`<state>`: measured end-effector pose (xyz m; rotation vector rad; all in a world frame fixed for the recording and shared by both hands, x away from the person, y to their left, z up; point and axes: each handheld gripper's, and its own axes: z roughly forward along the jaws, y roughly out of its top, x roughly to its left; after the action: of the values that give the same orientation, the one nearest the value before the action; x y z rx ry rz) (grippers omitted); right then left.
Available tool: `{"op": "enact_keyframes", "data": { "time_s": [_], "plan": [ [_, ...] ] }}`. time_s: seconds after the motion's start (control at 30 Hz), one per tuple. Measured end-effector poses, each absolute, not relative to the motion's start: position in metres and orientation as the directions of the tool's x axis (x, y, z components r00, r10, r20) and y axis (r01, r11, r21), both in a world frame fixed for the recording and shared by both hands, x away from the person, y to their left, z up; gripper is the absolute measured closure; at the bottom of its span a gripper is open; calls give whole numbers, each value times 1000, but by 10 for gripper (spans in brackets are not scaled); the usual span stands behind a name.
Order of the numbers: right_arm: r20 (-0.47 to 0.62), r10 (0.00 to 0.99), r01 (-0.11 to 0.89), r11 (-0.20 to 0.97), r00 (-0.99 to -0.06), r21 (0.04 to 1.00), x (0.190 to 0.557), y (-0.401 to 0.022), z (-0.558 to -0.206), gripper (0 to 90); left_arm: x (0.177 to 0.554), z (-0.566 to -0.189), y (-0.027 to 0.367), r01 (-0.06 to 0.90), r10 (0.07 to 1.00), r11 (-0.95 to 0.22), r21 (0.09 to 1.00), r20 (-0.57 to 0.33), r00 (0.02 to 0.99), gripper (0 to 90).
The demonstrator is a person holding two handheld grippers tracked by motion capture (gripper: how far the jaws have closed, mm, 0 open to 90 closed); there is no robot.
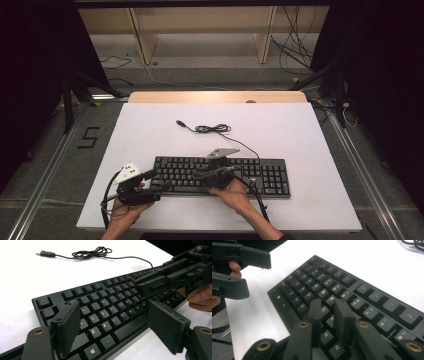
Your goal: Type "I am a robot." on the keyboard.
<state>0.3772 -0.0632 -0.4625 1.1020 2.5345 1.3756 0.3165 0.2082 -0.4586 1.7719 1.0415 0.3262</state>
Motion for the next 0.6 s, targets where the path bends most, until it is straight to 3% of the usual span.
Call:
{"op": "enact_keyframes", "data": {
  "time_s": [0.6],
  "plan": [
    [263,648,574,329,-715,750,385,-81,-455,430,316,-458,209,495,771,-116,861,-237,592,255]
  ]
}}
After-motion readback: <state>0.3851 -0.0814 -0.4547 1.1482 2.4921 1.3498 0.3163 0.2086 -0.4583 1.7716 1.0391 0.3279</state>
